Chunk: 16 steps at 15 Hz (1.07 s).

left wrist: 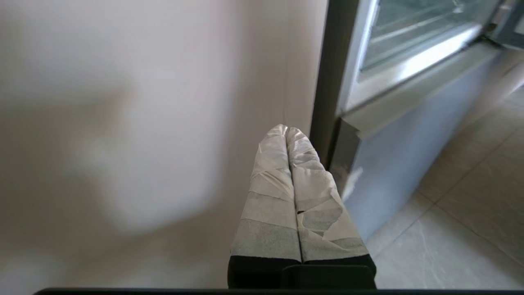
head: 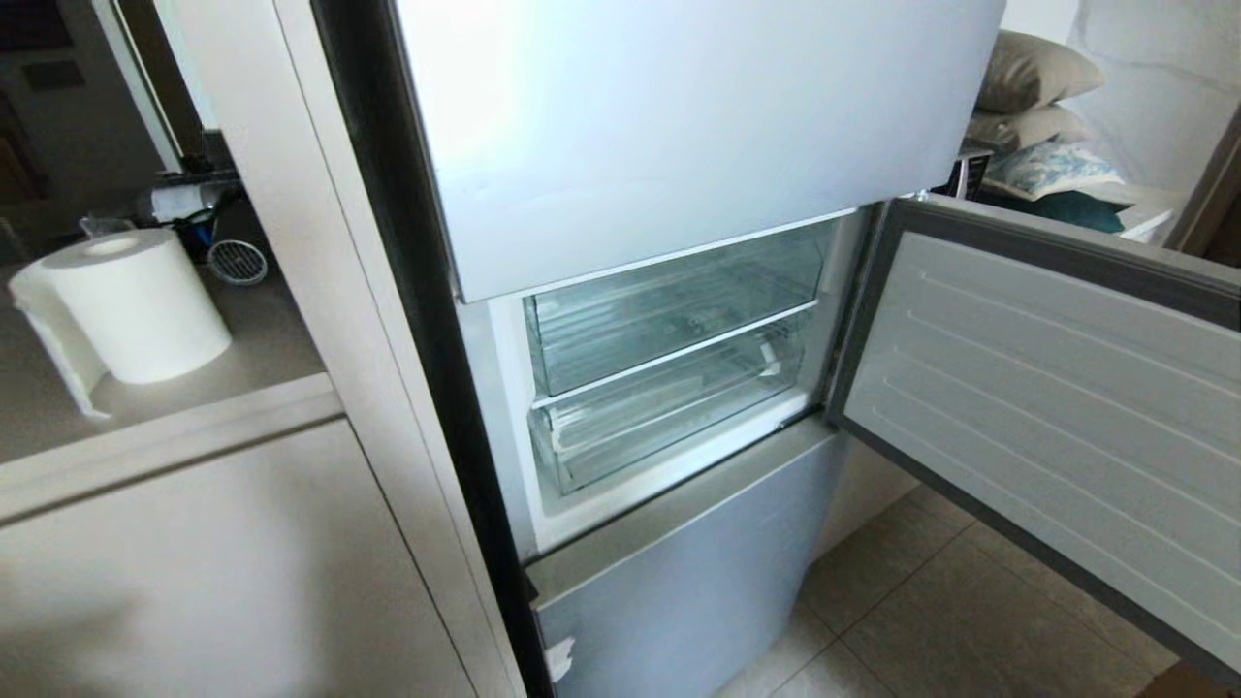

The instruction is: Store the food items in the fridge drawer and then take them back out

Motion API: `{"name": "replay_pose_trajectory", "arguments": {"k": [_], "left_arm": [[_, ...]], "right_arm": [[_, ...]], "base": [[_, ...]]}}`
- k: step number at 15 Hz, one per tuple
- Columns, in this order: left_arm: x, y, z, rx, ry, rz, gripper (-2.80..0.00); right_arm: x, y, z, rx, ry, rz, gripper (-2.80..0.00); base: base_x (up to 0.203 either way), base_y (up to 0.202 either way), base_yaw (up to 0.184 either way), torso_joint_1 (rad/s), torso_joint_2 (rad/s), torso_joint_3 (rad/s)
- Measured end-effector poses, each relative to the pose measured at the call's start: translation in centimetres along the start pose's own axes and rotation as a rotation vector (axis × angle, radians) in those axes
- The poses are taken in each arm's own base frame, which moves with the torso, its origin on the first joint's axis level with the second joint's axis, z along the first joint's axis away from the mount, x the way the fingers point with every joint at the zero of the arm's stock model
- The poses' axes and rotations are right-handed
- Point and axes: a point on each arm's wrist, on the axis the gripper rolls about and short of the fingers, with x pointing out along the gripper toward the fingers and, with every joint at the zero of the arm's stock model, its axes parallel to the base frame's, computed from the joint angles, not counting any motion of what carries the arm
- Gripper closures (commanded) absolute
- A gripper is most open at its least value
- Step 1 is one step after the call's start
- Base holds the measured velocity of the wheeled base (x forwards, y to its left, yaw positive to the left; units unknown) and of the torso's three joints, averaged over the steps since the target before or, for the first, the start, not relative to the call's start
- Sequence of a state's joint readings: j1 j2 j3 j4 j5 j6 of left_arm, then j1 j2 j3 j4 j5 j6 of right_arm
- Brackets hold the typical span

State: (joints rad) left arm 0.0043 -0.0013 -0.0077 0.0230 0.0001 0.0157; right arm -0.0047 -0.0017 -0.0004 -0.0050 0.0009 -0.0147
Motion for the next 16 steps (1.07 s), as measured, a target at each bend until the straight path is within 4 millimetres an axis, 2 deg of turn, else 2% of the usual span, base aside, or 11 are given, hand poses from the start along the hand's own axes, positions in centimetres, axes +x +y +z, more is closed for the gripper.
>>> {"name": "replay_pose_trajectory", "arguments": {"k": [8,16], "left_arm": [[0.00,0.00,0.00,0.000,0.000,0.000,0.00],[0.00,0.00,0.00,0.000,0.000,0.000,0.00]], "right_arm": [[0.00,0.00,-0.01,0.000,0.001,0.000,0.00],[-0.01,0.00,0.00,0.000,0.002,-0.001,0.00]], "base": [[-0.191,0.000,0.001,0.003,0.00,0.002],[-0.012,0.000,0.000,0.000,0.00,0.000]]}}
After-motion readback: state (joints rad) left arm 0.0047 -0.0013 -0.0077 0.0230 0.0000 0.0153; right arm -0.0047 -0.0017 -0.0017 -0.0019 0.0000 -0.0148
